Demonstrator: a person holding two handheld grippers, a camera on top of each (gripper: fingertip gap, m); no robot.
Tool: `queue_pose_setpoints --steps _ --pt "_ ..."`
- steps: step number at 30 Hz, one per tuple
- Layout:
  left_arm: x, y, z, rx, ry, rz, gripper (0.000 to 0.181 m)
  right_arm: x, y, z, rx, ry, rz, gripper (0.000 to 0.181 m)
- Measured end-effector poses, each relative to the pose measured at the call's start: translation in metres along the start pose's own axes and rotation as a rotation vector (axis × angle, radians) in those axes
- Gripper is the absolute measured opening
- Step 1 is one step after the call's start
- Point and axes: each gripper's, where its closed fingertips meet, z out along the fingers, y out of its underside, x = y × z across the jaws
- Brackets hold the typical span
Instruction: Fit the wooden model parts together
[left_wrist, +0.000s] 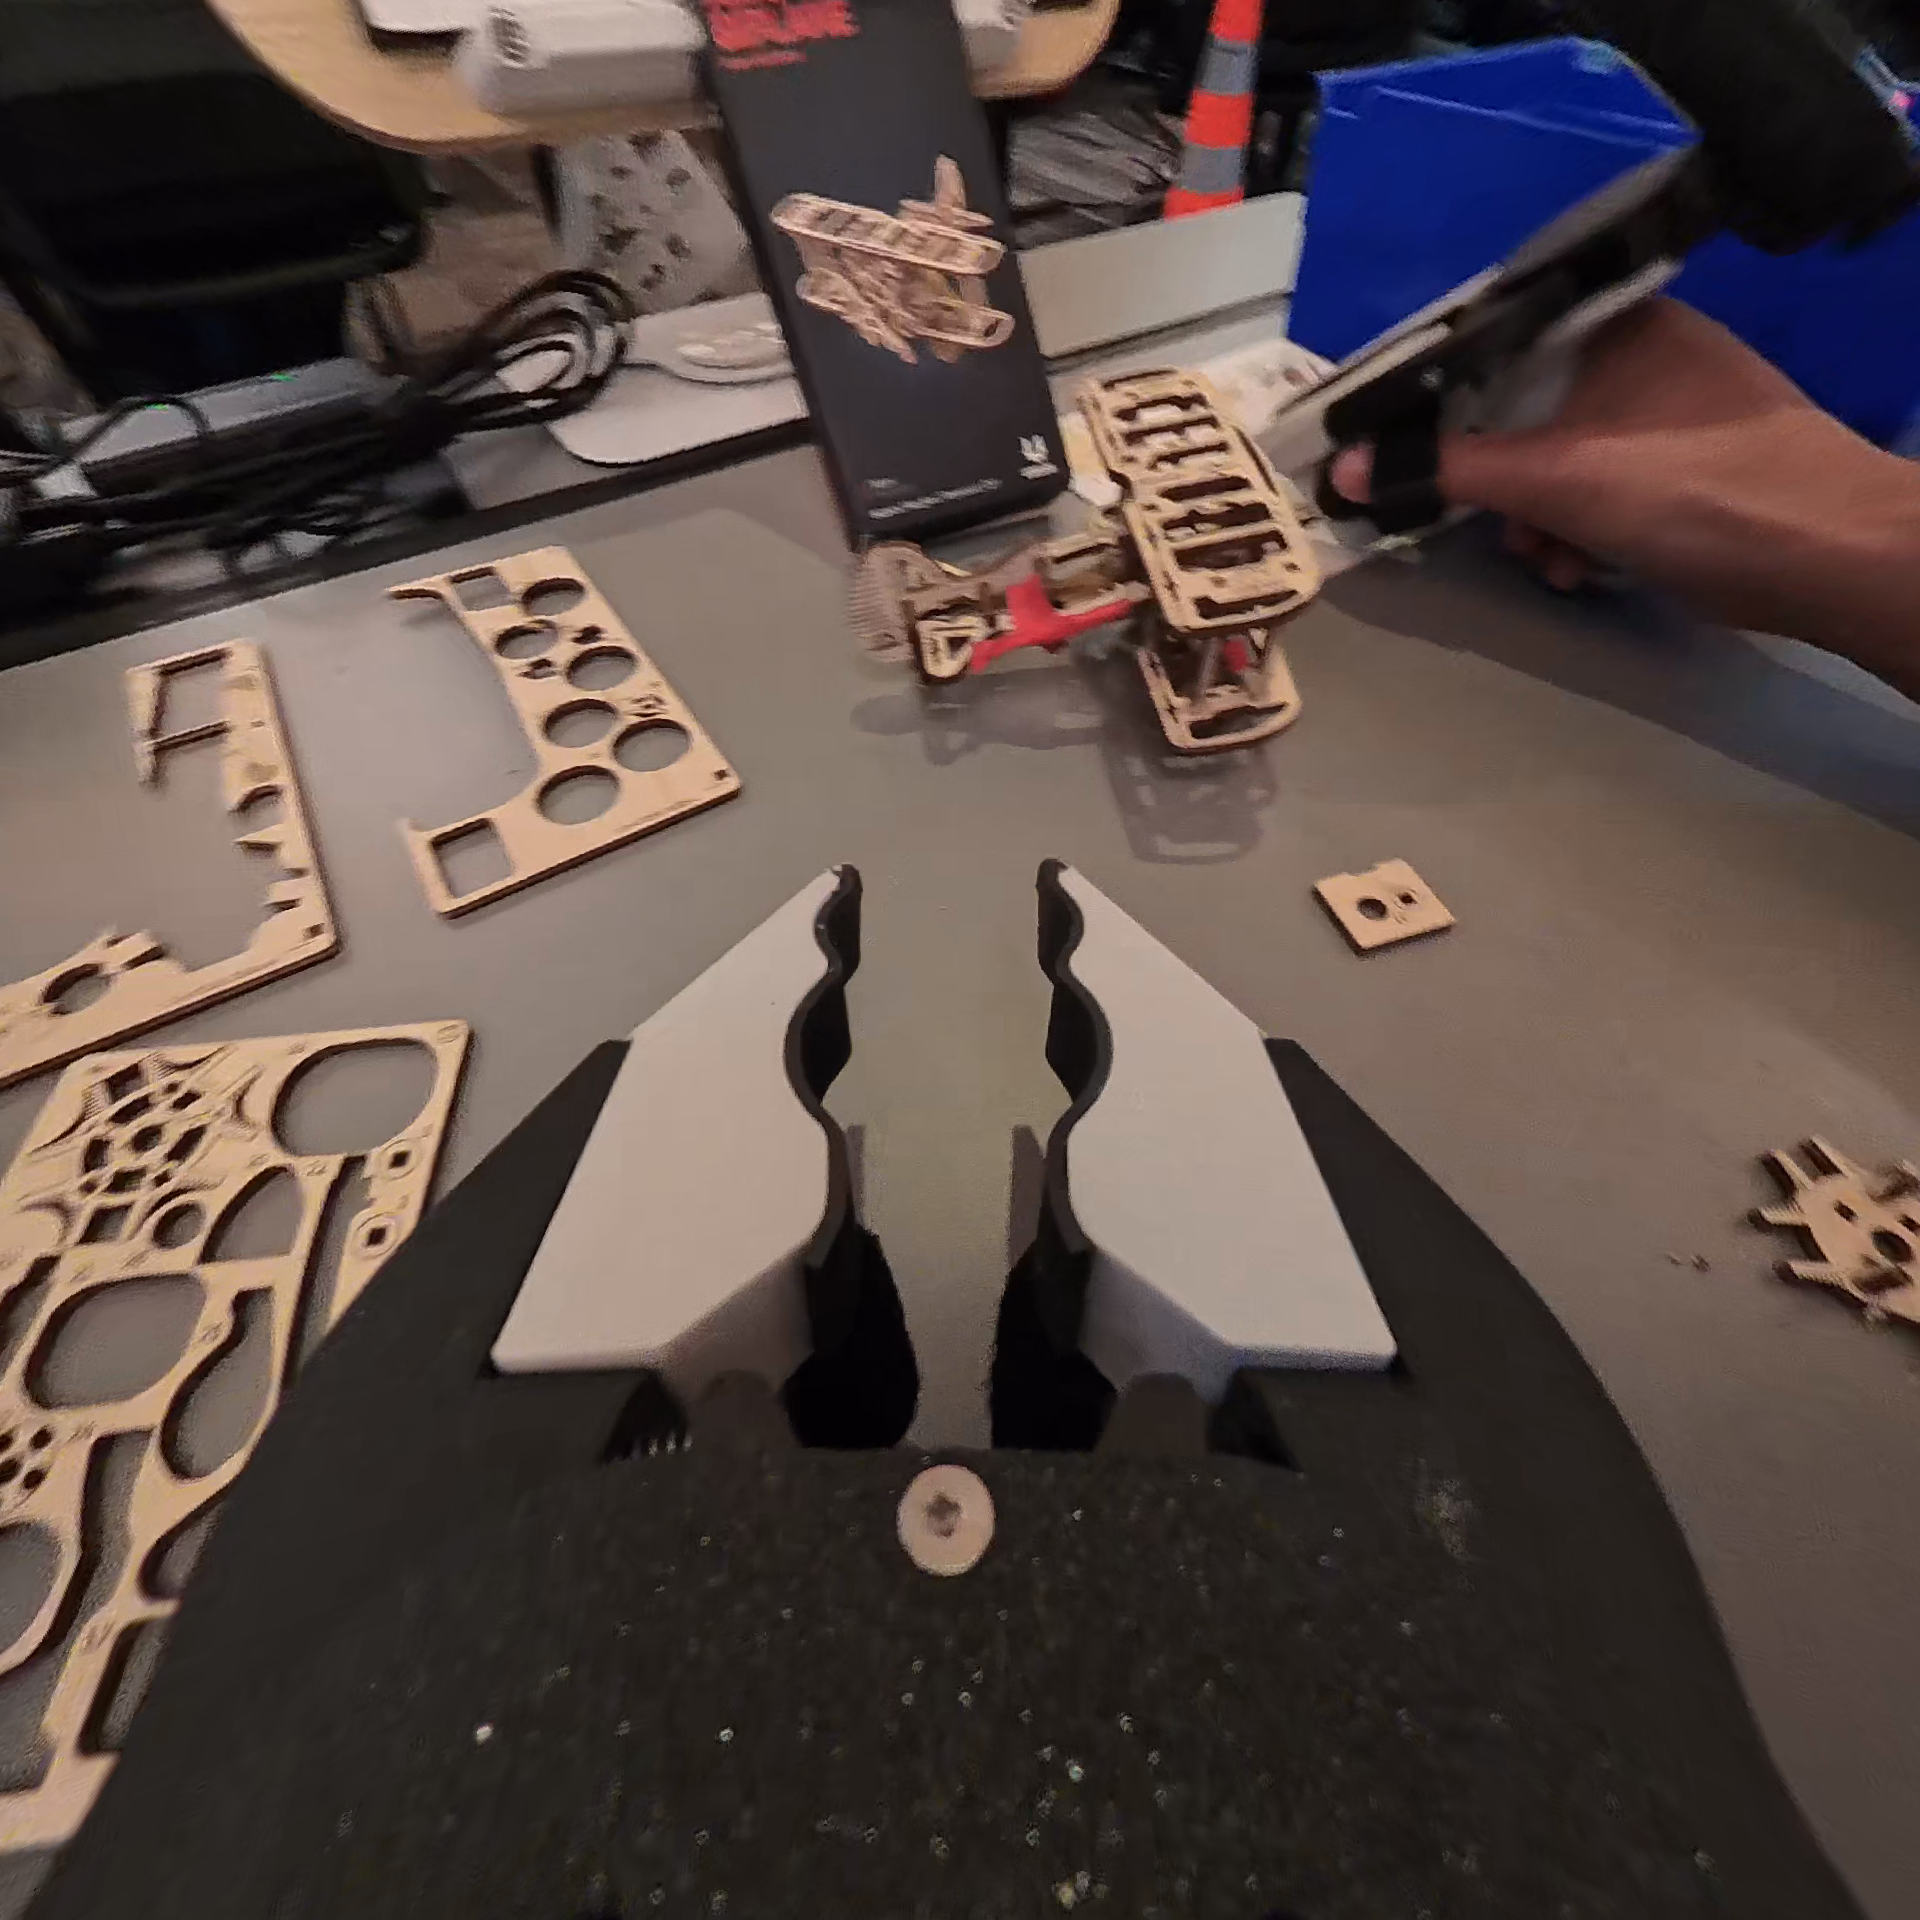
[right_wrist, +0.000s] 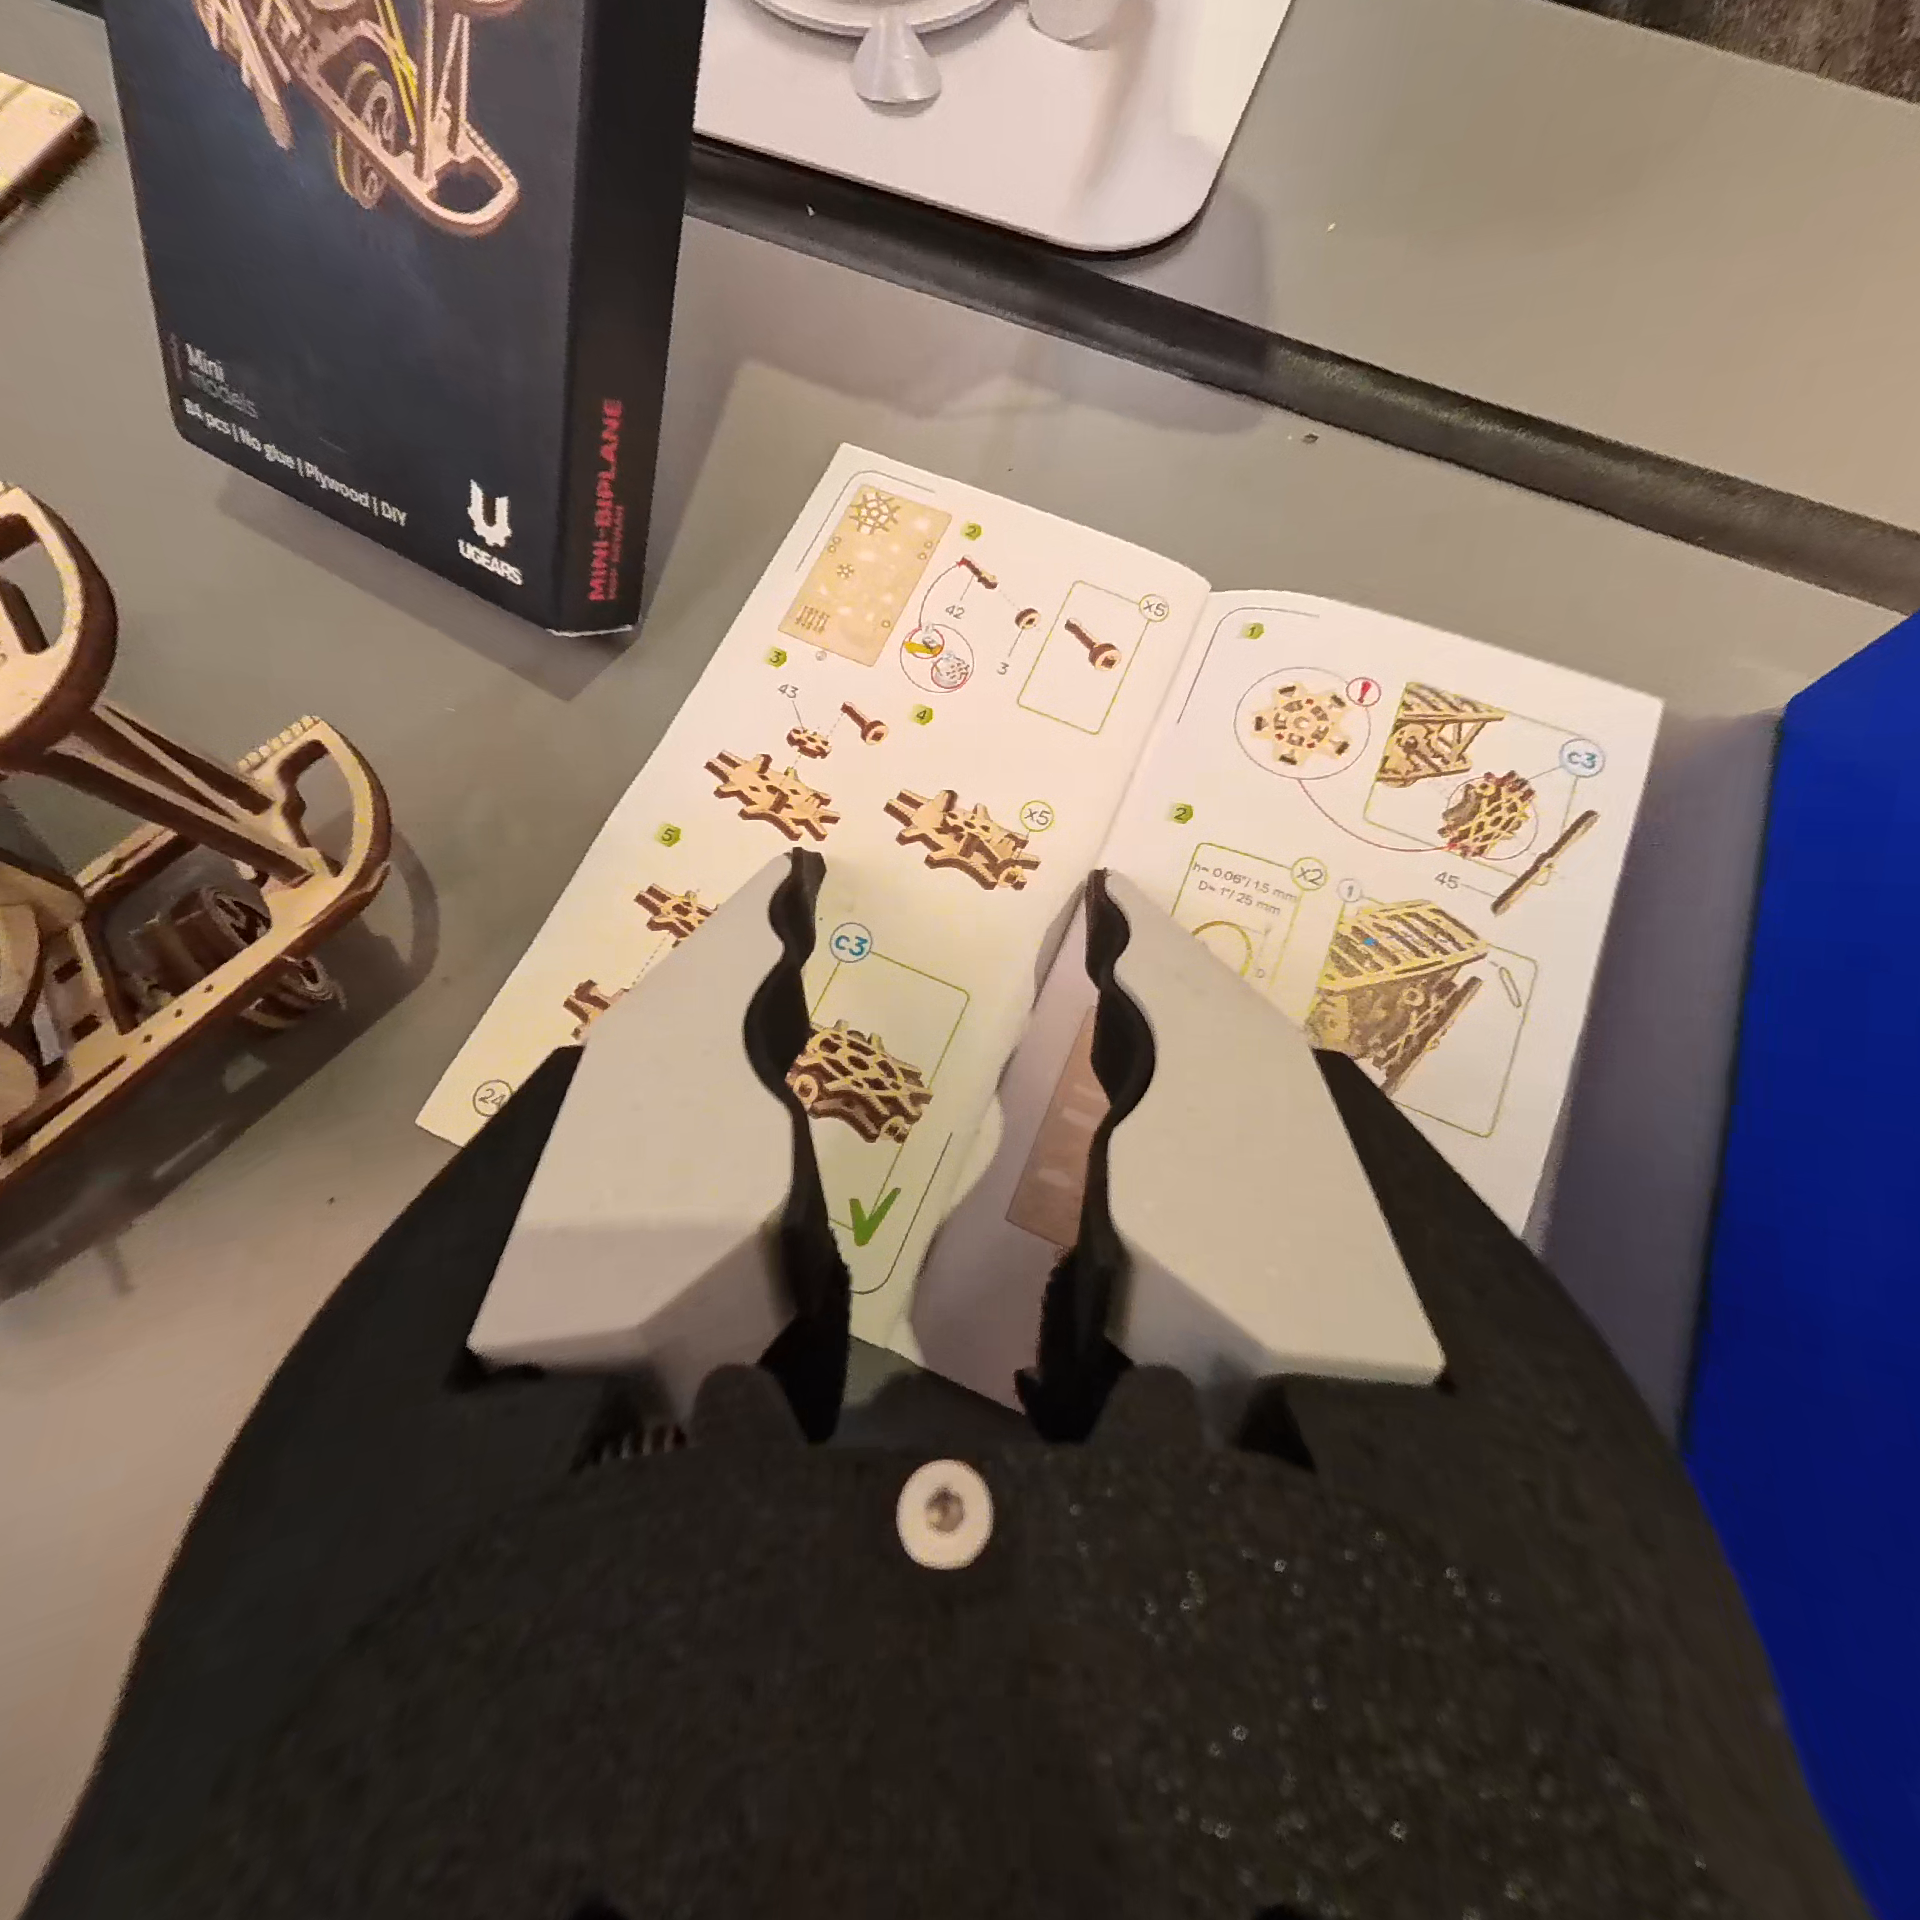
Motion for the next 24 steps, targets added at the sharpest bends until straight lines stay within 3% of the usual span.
queue_pose_setpoints --steps 7,11,24 --pt "-0.022 0.006 0.008 -0.046 -0.098 -0.089 0.038 0.0 0.001 0.0 -0.003 -0.022 0.024 0.052" --pt "-0.027 0.009 0.014 -0.076 -0.084 -0.154 0.038 0.0 0.001 0.0 -0.002 -0.022 0.023 0.052" --pt "-0.032 0.01 0.014 -0.076 -0.126 -0.154 0.031 0.0 0.001 0.0 -0.002 -0.022 0.023 0.052"
